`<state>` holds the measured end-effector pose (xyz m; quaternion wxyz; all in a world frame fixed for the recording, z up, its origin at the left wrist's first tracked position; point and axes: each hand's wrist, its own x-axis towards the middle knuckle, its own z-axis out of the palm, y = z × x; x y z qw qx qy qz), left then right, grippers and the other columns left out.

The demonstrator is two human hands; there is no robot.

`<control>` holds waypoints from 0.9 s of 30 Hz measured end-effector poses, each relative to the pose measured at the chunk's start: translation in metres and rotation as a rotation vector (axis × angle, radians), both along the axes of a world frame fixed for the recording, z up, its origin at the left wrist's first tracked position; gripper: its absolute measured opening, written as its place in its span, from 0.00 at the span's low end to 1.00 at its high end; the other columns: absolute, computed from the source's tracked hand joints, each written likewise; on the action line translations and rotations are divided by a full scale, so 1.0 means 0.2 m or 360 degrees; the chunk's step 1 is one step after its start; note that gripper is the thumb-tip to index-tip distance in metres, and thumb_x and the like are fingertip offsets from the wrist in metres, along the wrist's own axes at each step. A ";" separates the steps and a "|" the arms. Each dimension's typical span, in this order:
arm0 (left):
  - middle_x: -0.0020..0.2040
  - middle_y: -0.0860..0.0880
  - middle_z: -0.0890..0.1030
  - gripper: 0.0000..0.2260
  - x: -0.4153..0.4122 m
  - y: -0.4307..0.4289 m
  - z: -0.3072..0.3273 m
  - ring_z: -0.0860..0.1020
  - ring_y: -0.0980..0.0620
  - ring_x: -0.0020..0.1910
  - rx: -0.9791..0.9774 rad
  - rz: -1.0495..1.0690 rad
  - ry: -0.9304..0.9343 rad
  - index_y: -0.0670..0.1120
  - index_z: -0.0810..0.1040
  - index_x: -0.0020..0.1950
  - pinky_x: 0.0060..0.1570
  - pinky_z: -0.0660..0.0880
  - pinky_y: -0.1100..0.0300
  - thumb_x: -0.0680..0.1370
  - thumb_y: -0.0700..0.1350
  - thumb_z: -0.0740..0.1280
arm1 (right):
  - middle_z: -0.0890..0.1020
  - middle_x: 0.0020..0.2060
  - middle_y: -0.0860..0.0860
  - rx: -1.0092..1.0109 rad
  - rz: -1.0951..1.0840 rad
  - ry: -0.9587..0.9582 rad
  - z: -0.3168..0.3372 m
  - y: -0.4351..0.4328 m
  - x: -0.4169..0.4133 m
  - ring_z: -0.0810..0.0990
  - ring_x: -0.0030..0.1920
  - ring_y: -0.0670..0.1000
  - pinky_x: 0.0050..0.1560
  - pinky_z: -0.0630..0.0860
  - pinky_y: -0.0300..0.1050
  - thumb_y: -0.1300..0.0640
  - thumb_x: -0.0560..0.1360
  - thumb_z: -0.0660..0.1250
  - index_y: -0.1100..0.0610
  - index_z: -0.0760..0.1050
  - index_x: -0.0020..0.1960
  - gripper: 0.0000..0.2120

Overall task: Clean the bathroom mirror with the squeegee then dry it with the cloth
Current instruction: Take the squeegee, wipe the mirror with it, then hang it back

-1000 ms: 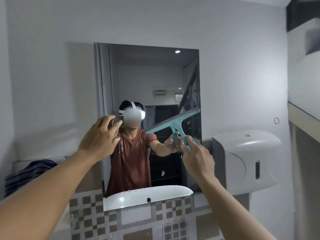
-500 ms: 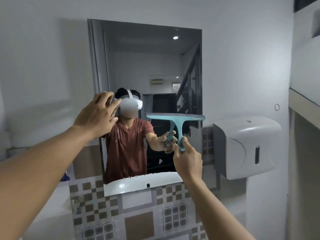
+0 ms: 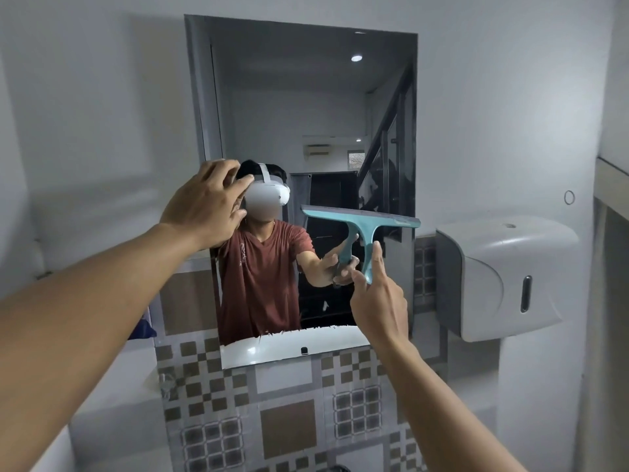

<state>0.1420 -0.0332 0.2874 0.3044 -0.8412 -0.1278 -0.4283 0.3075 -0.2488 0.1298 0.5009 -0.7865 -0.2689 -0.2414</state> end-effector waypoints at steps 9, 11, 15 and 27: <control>0.72 0.42 0.67 0.31 0.01 0.00 -0.01 0.64 0.40 0.71 -0.0069 0.0017 0.0003 0.45 0.70 0.75 0.51 0.81 0.38 0.74 0.49 0.75 | 0.86 0.52 0.50 0.0367 0.0306 0.0250 -0.04 0.15 -0.25 0.84 0.51 0.54 0.53 0.81 0.52 0.48 0.83 0.60 0.49 0.53 0.82 0.31; 0.72 0.42 0.67 0.30 0.01 0.00 -0.01 0.64 0.40 0.72 -0.0082 0.0013 0.0004 0.45 0.70 0.75 0.51 0.81 0.38 0.75 0.49 0.74 | 0.85 0.51 0.48 0.0424 0.0342 0.0303 -0.07 0.20 -0.29 0.82 0.52 0.52 0.54 0.79 0.50 0.49 0.83 0.60 0.51 0.53 0.82 0.31; 0.73 0.42 0.68 0.27 0.00 0.02 0.01 0.64 0.40 0.72 -0.0084 -0.0014 0.0014 0.45 0.70 0.75 0.53 0.80 0.37 0.77 0.45 0.72 | 0.82 0.47 0.44 0.0475 0.0414 0.0364 -0.10 0.25 -0.35 0.80 0.47 0.45 0.48 0.74 0.39 0.49 0.83 0.62 0.51 0.53 0.82 0.31; 0.71 0.41 0.70 0.26 -0.02 0.03 0.03 0.65 0.38 0.72 -0.0097 -0.0019 0.0022 0.43 0.73 0.73 0.54 0.79 0.35 0.76 0.43 0.73 | 0.86 0.44 0.49 0.0290 0.0662 0.0345 -0.30 0.35 -0.50 0.82 0.36 0.47 0.46 0.82 0.48 0.47 0.81 0.65 0.34 0.45 0.77 0.36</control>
